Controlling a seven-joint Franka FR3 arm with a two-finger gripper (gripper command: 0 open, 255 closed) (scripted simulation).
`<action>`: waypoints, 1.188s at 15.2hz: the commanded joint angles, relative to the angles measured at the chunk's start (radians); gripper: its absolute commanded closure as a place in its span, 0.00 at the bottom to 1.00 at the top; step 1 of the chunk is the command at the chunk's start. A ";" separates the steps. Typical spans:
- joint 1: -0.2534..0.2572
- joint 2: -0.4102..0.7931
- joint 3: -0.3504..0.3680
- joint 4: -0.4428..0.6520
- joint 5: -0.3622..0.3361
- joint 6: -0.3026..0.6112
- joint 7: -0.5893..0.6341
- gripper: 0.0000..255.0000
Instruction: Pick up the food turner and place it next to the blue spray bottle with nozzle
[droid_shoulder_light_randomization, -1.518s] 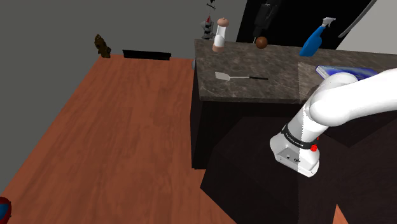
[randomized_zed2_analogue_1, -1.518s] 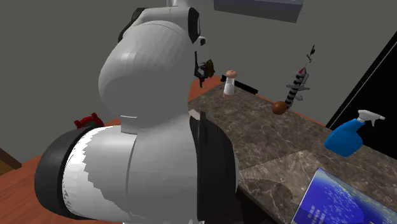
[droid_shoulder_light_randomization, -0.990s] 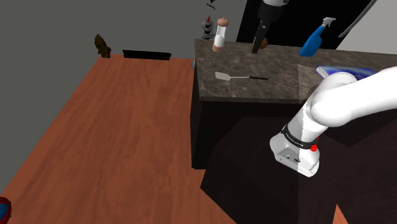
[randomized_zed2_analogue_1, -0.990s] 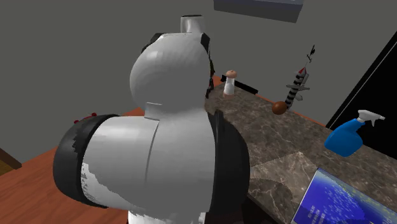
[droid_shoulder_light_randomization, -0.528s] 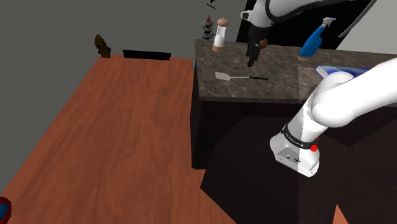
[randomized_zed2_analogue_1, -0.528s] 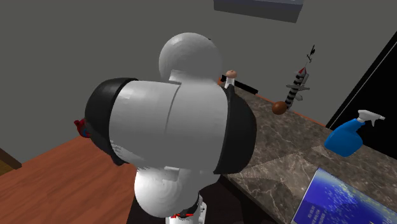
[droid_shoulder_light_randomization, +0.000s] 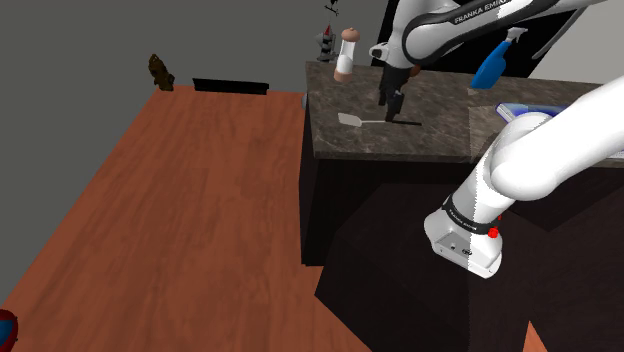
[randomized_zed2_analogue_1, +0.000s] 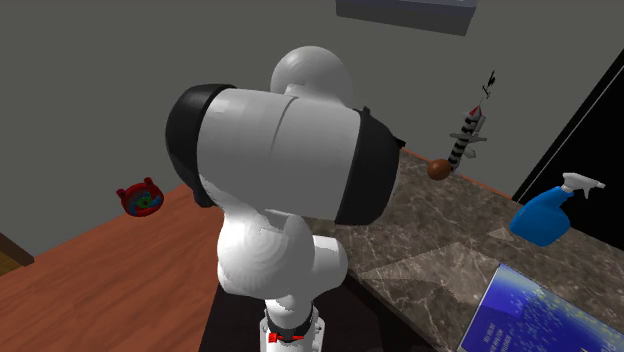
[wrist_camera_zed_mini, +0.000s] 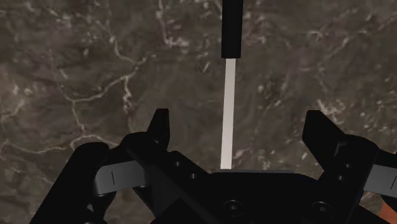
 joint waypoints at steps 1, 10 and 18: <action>0.000 0.024 -0.007 -0.011 -0.002 0.036 -0.003 0.00; 0.000 0.050 -0.014 -0.029 -0.005 0.080 -0.004 0.00; 0.000 0.050 -0.014 -0.029 -0.005 0.080 -0.004 1.00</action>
